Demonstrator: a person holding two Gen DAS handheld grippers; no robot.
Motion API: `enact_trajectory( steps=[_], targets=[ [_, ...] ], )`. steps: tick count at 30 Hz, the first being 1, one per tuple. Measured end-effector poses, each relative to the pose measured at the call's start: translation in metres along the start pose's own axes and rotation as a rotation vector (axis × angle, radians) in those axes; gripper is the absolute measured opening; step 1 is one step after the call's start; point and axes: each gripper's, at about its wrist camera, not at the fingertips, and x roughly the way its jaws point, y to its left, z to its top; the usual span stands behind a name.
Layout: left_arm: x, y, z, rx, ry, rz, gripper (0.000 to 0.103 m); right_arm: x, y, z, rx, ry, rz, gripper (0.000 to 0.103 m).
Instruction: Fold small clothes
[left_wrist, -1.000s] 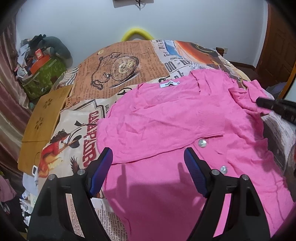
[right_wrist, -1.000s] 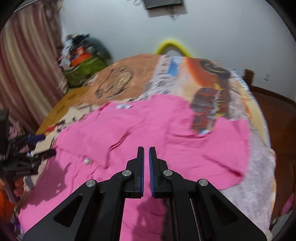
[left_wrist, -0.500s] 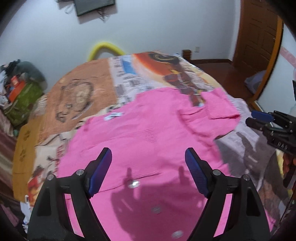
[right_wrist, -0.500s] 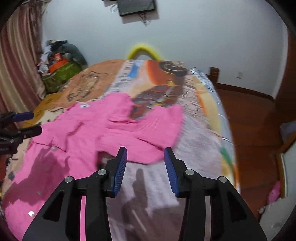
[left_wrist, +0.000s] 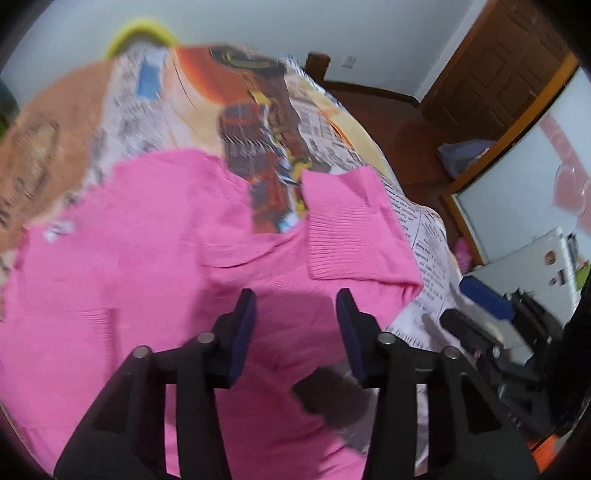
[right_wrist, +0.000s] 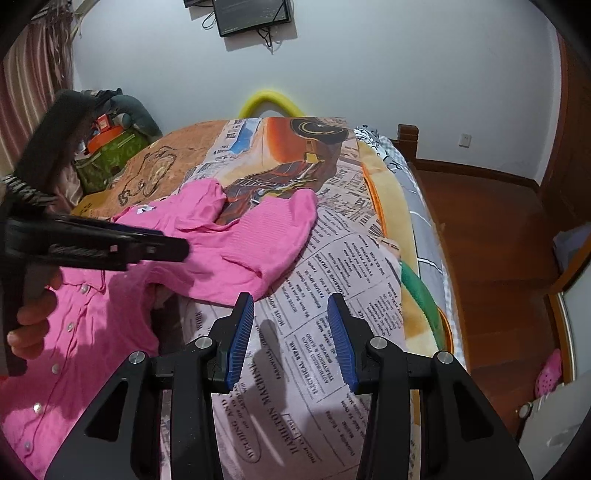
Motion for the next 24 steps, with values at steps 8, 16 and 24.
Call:
enact_trajectory(
  steps=[8, 16, 24],
  targets=[
    [0.025, 0.004, 0.016, -0.115, 0.026, -0.113, 0.042, 0.003, -0.014, -0.002, 0.031, -0.009, 0.02, 0.038],
    [0.034, -0.013, 0.019, -0.032, 0.028, -0.06, 0.015, 0.004, -0.019, -0.005, 0.048, -0.007, 0.021, 0.038],
    [0.01, -0.027, 0.003, 0.067, -0.054, 0.057, 0.005, 0.001, -0.016, -0.001, 0.044, -0.006, 0.012, 0.038]
  ],
)
